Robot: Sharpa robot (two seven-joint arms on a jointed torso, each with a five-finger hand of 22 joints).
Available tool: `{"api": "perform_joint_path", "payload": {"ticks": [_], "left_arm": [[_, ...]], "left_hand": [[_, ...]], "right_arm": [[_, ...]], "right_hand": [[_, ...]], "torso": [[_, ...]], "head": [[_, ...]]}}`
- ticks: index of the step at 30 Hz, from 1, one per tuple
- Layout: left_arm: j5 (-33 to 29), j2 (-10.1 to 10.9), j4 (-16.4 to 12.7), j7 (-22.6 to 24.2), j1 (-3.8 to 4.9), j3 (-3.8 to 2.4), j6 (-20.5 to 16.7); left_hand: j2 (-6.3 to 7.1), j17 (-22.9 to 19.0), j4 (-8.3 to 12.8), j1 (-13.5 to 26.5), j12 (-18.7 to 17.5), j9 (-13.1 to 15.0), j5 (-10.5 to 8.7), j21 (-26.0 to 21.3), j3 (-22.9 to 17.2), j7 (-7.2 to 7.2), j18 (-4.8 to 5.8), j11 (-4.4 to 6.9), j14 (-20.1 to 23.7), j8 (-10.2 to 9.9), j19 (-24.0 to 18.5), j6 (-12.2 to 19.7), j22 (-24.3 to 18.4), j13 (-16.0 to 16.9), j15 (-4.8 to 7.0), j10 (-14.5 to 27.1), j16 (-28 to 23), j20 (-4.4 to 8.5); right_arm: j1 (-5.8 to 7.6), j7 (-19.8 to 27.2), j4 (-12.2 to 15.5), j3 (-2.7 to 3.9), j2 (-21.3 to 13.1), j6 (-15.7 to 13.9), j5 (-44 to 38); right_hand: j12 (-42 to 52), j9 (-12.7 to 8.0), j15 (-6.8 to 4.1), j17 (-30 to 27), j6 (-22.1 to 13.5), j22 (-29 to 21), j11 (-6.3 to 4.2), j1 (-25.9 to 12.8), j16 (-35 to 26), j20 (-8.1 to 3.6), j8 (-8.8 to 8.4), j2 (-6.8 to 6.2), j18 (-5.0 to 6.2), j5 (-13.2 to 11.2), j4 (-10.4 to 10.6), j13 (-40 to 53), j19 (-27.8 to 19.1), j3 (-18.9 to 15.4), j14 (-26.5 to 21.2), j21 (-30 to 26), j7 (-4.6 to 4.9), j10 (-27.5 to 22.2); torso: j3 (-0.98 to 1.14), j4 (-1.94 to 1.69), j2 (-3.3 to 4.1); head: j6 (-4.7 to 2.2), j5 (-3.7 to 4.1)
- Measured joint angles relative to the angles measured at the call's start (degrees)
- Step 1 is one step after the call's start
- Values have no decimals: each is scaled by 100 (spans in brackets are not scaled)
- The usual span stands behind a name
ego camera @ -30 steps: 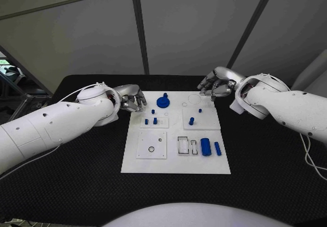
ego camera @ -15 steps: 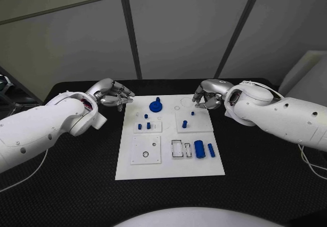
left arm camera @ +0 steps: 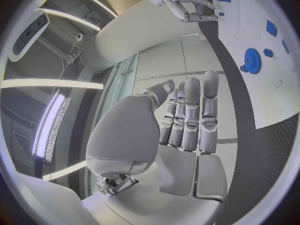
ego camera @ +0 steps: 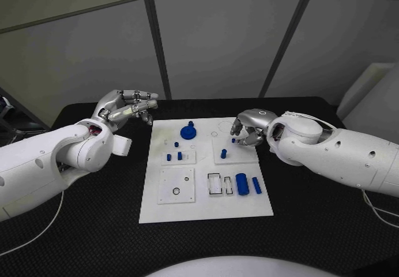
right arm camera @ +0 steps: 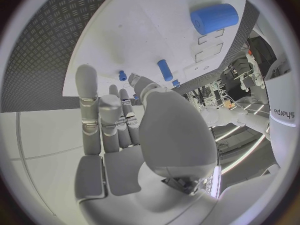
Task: Assemble the parts on the task board
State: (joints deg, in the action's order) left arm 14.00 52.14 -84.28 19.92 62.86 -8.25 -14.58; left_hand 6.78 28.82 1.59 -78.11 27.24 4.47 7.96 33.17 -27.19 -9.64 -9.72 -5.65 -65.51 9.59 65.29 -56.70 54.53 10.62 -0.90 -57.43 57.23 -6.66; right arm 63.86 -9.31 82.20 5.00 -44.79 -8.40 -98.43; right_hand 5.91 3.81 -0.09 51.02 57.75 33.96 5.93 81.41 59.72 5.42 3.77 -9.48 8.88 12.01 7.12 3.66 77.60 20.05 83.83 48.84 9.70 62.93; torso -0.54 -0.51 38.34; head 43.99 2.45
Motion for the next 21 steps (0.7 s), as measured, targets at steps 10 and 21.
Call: {"api": "perform_joint_path", "payload": {"ticks": [10,21], "left_arm": [[-314,-37,36,125,-13,1,12],[-402,-61,85,130,-13,1,23]], "left_hand": [[-53,1,-36,53,28,-24,0,-65,69,-70,0,-46,51,0,0,113,-52,14,-51,138,0,0],[-55,1,-47,55,66,-29,22,-112,80,-111,1,-74,72,0,0,154,-76,33,-74,216,24,0]], "right_arm": [[-18,-87,-89,-1,137,6,-174],[-22,-120,-165,-1,201,118,-231]], "right_hand": [[0,11,20,81,0,87,0,20,115,29,0,20,1,49,-59,10,-72,58,21,108,0,0],[157,49,20,459,211,703,-83,129,493,29,120,129,1,33,-183,48,-72,230,21,658,-59,292]], "torso": [[-2,0,2],[-2,0,-3]], "head": [[46,-55],[105,-57]]}}
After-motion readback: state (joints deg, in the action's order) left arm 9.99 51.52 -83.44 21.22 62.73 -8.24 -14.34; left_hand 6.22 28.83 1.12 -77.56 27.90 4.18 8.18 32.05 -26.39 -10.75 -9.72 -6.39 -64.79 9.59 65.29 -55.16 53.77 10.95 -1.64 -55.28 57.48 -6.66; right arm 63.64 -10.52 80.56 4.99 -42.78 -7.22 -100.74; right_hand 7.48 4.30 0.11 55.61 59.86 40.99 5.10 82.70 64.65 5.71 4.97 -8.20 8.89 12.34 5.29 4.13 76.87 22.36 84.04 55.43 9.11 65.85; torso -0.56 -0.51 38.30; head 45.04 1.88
